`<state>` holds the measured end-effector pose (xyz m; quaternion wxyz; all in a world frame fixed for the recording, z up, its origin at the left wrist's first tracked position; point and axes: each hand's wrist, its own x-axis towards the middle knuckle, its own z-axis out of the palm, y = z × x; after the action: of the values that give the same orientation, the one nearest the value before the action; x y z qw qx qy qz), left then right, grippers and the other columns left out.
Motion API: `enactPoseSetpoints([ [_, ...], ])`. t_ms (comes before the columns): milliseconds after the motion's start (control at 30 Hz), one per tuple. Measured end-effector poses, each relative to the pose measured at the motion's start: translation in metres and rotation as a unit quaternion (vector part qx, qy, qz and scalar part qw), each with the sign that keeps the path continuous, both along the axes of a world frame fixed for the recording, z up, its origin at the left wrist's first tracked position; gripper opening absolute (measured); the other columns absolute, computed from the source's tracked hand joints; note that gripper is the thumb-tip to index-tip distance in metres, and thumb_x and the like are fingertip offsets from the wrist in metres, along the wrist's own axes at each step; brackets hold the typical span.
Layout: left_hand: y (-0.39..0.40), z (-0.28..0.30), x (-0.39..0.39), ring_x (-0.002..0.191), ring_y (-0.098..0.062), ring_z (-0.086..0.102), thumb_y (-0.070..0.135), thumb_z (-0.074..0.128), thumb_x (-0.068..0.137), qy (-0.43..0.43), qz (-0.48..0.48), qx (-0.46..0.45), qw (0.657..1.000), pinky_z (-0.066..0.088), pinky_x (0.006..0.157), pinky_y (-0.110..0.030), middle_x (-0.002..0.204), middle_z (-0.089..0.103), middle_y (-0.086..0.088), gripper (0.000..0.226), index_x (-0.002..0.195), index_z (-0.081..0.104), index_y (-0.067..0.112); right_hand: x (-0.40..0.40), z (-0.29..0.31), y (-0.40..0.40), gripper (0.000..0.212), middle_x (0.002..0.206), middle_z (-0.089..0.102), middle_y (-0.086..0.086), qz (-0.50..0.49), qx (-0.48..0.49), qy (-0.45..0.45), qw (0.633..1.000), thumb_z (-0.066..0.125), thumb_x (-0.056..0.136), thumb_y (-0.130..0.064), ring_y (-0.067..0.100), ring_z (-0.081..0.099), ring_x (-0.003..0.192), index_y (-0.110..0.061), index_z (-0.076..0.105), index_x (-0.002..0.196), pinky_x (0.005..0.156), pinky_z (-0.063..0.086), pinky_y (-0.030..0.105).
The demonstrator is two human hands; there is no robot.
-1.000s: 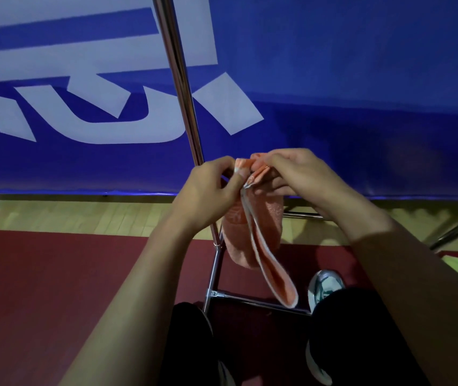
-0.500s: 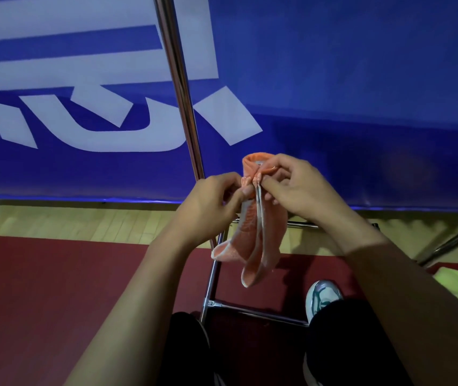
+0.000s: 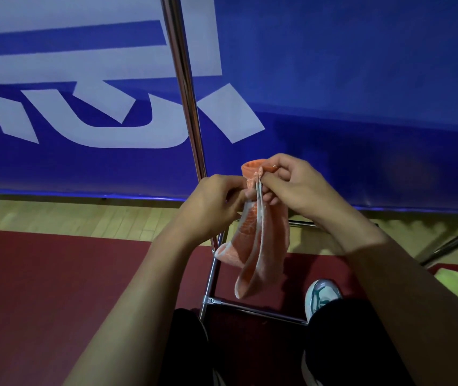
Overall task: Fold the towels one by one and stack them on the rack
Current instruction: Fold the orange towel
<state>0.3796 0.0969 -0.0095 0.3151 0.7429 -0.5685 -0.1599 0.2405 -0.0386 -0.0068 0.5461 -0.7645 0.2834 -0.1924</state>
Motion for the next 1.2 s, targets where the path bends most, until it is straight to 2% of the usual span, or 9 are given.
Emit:
enactPoseSetpoints([
  [200, -0.002, -0.001, -0.005, 0.079, -0.02, 0.076, 0.054, 0.05, 0.105, 0.058, 0.03, -0.01, 0.998, 0.063, 0.07, -0.045, 0.083, 0.076, -0.007, 0.049, 0.095, 0.073, 0.011, -0.001, 0.001, 0.003, 0.012, 0.082, 0.076, -0.002, 0.019, -0.058, 0.008, 0.998, 0.065, 0.099, -0.028, 0.005, 0.074, 0.072, -0.04, 0.064, 0.098, 0.08, 0.062, 0.038],
  [400, -0.003, 0.0, -0.006, 0.076, -0.013, 0.074, 0.048, 0.047, 0.109, 0.038, 0.041, -0.03, 0.998, 0.062, 0.069, -0.046, 0.081, 0.075, -0.002, 0.044, 0.095, 0.07, 0.012, -0.002, -0.002, 0.002, 0.014, 0.079, 0.073, -0.001, 0.022, -0.105, -0.008, 0.994, 0.062, 0.101, -0.029, 0.012, 0.074, 0.075, -0.042, 0.067, 0.105, 0.08, 0.062, 0.05],
  [500, -0.001, 0.0, -0.005, 0.075, -0.016, 0.073, 0.047, 0.046, 0.109, 0.032, 0.04, -0.023, 0.998, 0.062, 0.068, -0.047, 0.083, 0.074, -0.002, 0.04, 0.099, 0.068, 0.015, -0.002, -0.002, 0.002, 0.011, 0.078, 0.071, -0.003, 0.022, -0.14, 0.008, 0.99, 0.06, 0.102, -0.032, 0.008, 0.072, 0.071, -0.032, 0.066, 0.11, 0.078, 0.061, 0.044],
  [567, -0.001, 0.002, -0.004, 0.072, -0.01, 0.072, 0.043, 0.048, 0.109, 0.033, 0.035, -0.026, 0.998, 0.063, 0.068, -0.04, 0.085, 0.073, -0.001, 0.034, 0.102, 0.067, 0.016, -0.003, -0.001, 0.002, 0.01, 0.076, 0.07, -0.005, 0.023, -0.152, 0.008, 0.988, 0.058, 0.103, -0.033, 0.005, 0.071, 0.066, -0.03, 0.065, 0.11, 0.072, 0.06, 0.037],
  [667, 0.0, 0.006, -0.005, 0.071, -0.004, 0.072, 0.036, 0.049, 0.11, 0.05, 0.024, -0.027, 0.998, 0.057, 0.061, -0.018, 0.087, 0.071, 0.004, 0.027, 0.105, 0.065, 0.015, -0.005, -0.001, 0.002, 0.017, 0.078, 0.067, -0.011, 0.036, -0.173, 0.008, 0.984, 0.055, 0.104, -0.033, 0.002, 0.069, 0.067, -0.037, 0.064, 0.117, 0.067, 0.057, 0.026],
  [833, 0.002, 0.009, -0.005, 0.071, -0.002, 0.072, 0.035, 0.048, 0.11, 0.066, 0.014, -0.023, 0.997, 0.055, 0.061, -0.015, 0.085, 0.071, 0.007, 0.022, 0.103, 0.063, 0.02, -0.008, 0.002, 0.004, 0.039, 0.084, 0.061, -0.026, 0.065, -0.205, 0.006, 0.977, 0.052, 0.106, -0.028, -0.011, 0.064, 0.074, -0.047, 0.057, 0.139, 0.066, 0.049, 0.011],
  [967, 0.003, 0.007, -0.003, 0.073, -0.008, 0.073, 0.038, 0.047, 0.11, 0.056, 0.019, -0.015, 0.998, 0.06, 0.063, -0.023, 0.088, 0.073, 0.002, 0.03, 0.104, 0.065, 0.015, -0.008, 0.001, 0.004, 0.041, 0.085, 0.061, -0.023, 0.08, -0.244, 0.038, 0.966, 0.049, 0.107, -0.031, -0.007, 0.062, 0.074, -0.049, 0.051, 0.144, 0.072, 0.056, 0.024],
  [1100, 0.004, 0.006, -0.001, 0.075, -0.018, 0.072, 0.04, 0.046, 0.11, 0.031, 0.028, -0.008, 0.999, 0.061, 0.069, -0.05, 0.086, 0.073, 0.0, 0.032, 0.102, 0.066, 0.015, -0.007, -0.002, 0.007, 0.047, 0.091, 0.063, -0.014, 0.091, -0.28, 0.073, 0.953, 0.041, 0.109, -0.033, 0.0, 0.06, 0.074, -0.051, 0.038, 0.152, 0.078, 0.059, 0.038],
  [1200, 0.005, 0.008, -0.001, 0.075, -0.023, 0.071, 0.033, 0.048, 0.11, 0.014, 0.02, 0.008, 1.0, 0.059, 0.069, -0.054, 0.085, 0.072, -0.002, 0.027, 0.098, 0.064, 0.015, -0.006, -0.001, 0.005, 0.053, 0.084, 0.062, -0.007, 0.11, -0.284, 0.094, 0.948, 0.038, 0.11, -0.031, 0.008, 0.061, 0.073, -0.055, 0.025, 0.155, 0.073, 0.057, 0.043],
])
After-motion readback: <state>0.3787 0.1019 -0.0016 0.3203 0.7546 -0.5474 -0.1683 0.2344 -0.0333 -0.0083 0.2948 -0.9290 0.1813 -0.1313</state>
